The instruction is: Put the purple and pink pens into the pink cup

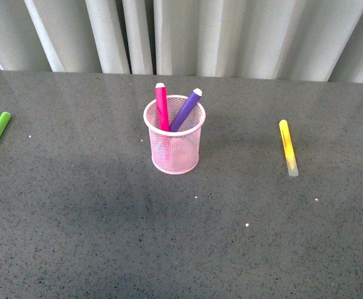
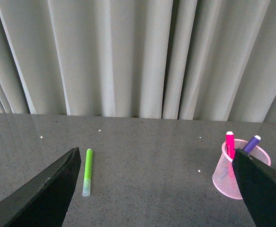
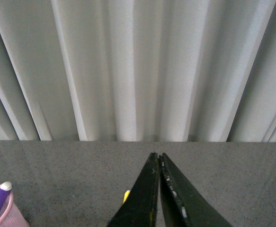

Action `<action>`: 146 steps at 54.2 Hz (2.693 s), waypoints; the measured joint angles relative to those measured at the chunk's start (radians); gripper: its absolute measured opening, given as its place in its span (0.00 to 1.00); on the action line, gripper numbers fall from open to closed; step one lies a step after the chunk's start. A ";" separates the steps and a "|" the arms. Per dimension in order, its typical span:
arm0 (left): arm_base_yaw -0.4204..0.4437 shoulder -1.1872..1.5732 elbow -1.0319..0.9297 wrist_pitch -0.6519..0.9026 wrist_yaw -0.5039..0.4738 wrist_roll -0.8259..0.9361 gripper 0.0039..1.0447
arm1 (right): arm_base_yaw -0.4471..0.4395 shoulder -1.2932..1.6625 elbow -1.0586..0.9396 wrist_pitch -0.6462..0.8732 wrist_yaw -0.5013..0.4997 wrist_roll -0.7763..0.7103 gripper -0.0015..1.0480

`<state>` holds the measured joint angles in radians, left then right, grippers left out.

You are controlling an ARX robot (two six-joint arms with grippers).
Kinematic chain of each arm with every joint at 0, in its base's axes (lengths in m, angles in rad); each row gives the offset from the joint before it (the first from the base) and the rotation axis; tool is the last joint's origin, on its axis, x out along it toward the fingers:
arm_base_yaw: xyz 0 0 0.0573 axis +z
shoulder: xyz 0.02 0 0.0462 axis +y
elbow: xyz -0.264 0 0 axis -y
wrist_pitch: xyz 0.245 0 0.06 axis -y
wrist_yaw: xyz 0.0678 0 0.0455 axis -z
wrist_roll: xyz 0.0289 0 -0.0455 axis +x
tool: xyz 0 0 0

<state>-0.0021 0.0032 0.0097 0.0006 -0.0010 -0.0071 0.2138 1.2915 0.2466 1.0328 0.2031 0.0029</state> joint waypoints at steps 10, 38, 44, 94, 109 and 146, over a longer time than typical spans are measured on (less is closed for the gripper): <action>0.000 0.000 0.000 0.000 0.000 0.000 0.94 | -0.052 -0.082 -0.098 0.026 -0.049 -0.003 0.03; 0.000 0.000 0.000 0.000 0.000 0.000 0.94 | -0.208 -0.483 -0.221 -0.263 -0.197 -0.003 0.03; 0.000 0.000 0.000 0.000 0.000 0.000 0.94 | -0.211 -0.561 -0.225 -0.330 -0.201 -0.003 0.03; 0.000 0.000 0.000 0.000 0.000 0.000 0.94 | -0.211 -1.032 -0.229 -0.770 -0.201 -0.002 0.03; 0.000 0.000 0.000 0.000 0.000 0.000 0.94 | -0.211 -1.103 -0.229 -0.840 -0.201 -0.002 0.03; 0.000 -0.001 0.000 0.000 0.000 0.000 0.94 | -0.211 -1.287 -0.229 -1.031 -0.201 -0.002 0.41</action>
<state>-0.0021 0.0025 0.0097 0.0006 -0.0006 -0.0071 0.0025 0.0044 0.0177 0.0017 0.0021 0.0006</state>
